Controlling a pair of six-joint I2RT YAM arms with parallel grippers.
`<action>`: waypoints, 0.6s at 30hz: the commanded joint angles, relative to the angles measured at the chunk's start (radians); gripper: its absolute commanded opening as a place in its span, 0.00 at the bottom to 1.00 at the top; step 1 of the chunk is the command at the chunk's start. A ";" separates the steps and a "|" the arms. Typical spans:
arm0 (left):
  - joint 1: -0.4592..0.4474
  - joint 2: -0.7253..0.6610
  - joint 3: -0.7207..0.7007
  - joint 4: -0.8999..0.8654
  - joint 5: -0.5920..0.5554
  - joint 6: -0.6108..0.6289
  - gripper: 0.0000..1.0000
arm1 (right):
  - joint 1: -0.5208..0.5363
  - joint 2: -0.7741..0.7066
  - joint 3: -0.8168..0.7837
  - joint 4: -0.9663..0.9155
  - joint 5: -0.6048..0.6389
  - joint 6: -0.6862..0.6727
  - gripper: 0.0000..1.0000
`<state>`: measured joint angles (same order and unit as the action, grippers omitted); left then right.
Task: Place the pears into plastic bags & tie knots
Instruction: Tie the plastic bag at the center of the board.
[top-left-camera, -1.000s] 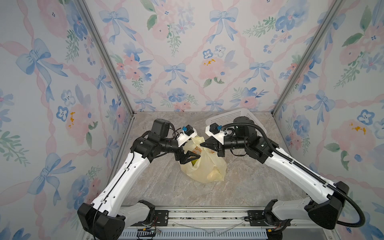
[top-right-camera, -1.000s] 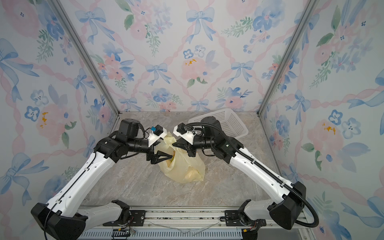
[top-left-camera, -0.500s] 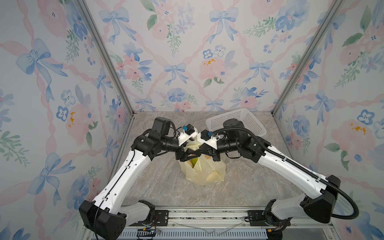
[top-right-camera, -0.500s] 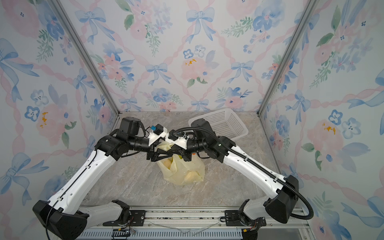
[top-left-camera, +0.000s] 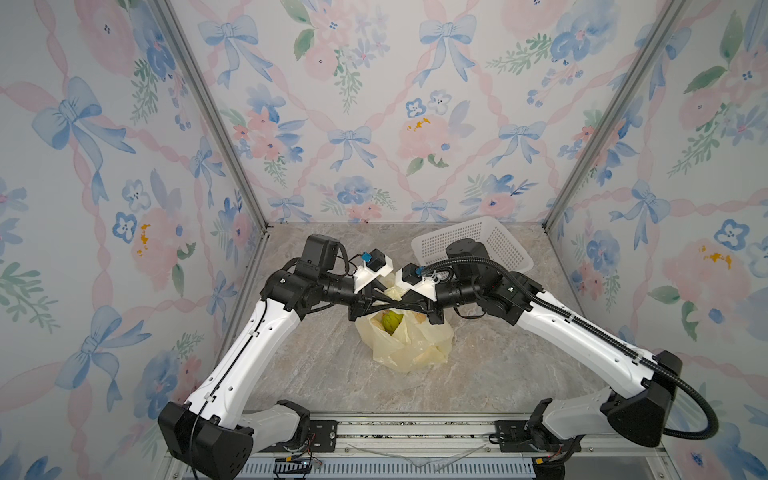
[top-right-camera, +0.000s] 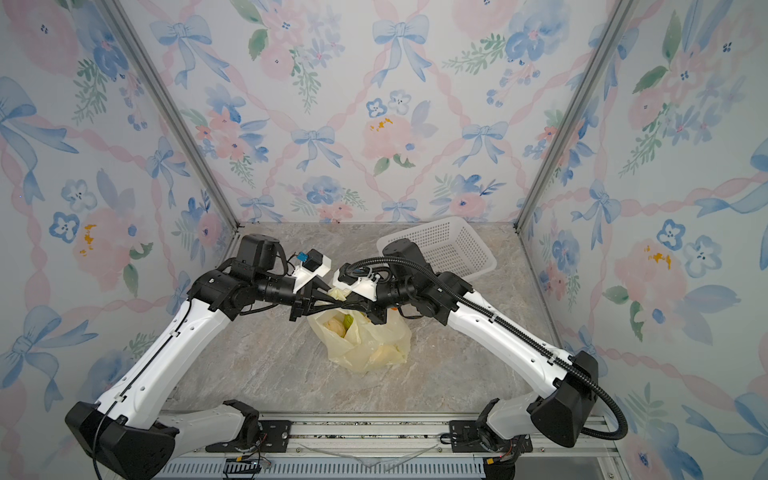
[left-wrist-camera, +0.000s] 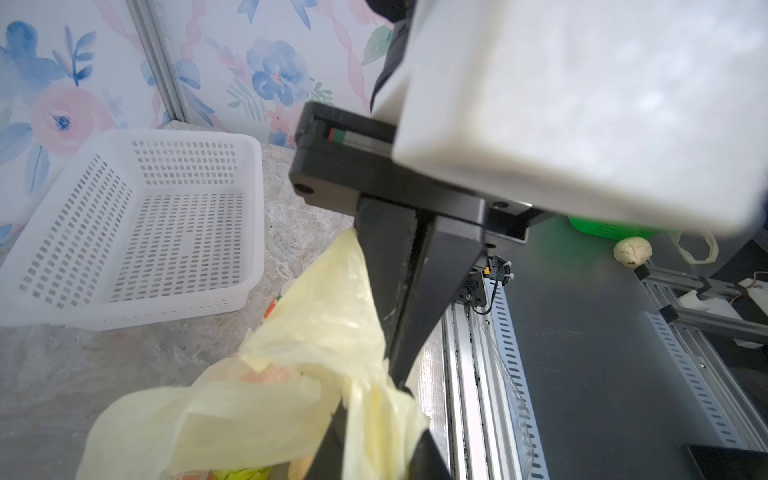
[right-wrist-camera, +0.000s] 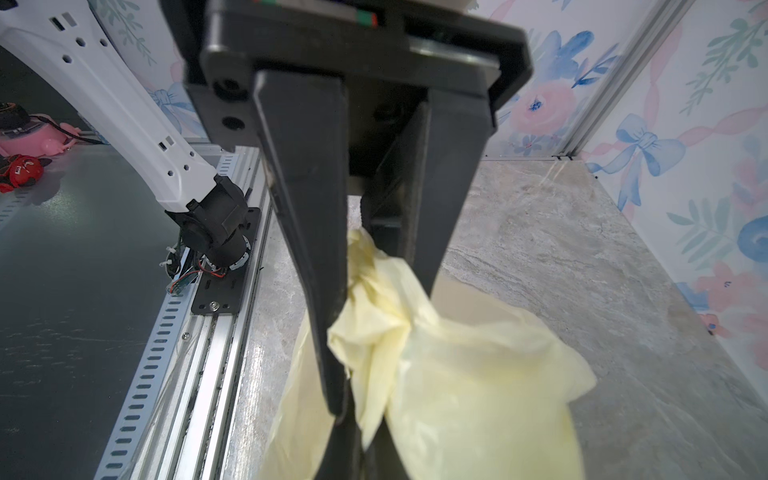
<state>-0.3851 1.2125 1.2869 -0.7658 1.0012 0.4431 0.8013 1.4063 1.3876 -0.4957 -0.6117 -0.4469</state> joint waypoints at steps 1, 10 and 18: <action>0.007 0.009 0.012 -0.015 0.042 0.030 0.11 | -0.007 -0.020 0.027 -0.042 0.005 -0.015 0.01; 0.011 0.007 0.014 -0.019 0.040 0.036 0.04 | -0.068 -0.138 -0.035 0.010 -0.049 0.136 0.62; 0.012 0.019 0.017 -0.019 0.043 0.037 0.04 | -0.113 -0.133 -0.059 0.229 -0.144 0.407 0.68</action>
<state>-0.3786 1.2205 1.2869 -0.7658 1.0115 0.4461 0.6838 1.2354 1.3228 -0.3473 -0.6853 -0.1680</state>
